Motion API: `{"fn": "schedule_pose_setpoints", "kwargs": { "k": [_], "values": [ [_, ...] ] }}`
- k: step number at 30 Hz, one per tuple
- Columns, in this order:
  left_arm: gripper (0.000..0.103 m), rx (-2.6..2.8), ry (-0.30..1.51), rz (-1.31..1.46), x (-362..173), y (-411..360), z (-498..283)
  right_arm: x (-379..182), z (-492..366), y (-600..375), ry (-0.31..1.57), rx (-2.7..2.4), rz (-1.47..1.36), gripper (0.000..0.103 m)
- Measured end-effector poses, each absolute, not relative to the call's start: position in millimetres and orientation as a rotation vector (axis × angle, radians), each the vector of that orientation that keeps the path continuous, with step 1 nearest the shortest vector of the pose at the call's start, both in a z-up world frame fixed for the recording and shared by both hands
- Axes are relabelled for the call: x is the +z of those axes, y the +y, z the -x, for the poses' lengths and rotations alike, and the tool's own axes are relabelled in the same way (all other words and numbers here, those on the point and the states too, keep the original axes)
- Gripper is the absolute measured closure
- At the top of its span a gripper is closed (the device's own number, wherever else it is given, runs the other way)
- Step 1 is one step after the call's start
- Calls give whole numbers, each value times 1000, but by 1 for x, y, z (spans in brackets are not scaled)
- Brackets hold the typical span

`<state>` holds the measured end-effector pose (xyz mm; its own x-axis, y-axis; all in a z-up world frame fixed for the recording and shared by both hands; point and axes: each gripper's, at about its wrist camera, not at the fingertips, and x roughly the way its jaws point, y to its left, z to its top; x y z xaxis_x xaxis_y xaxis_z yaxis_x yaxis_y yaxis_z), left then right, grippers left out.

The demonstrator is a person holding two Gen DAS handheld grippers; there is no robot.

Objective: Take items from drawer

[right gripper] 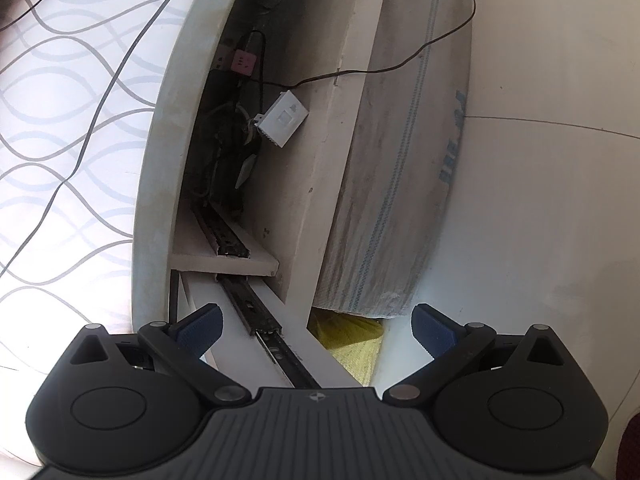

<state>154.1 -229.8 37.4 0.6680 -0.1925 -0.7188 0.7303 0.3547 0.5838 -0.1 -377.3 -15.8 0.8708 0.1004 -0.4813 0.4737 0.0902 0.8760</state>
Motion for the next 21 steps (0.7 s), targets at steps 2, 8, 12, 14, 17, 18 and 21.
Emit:
{"fn": "schedule_pose_setpoints", "kwargs": {
  "k": [2,8,12,14,17,18,21],
  "values": [
    [0,-626,655,-1020,47,-218,-156,-18,-1,-378,487,-293,-1476,0],
    [11,-525,918,-851,69,-162,-181,-21,-3,-380,497,-293,-1485,0],
    [12,-491,1030,-729,82,-129,-192,-23,-3,-379,499,-302,-1484,0],
    [5,-520,1079,-596,93,-123,-199,-24,-4,-378,500,-302,-1486,0],
    [0,-501,1095,-473,95,-133,-215,-25,-6,-377,508,-290,-1492,0],
    [0,-481,1098,-459,92,-138,-220,-25,-6,-376,510,-285,-1493,0],
    [0,-431,1138,-390,77,-151,-235,-24,-5,-378,510,-281,-1491,0]
  ]
}}
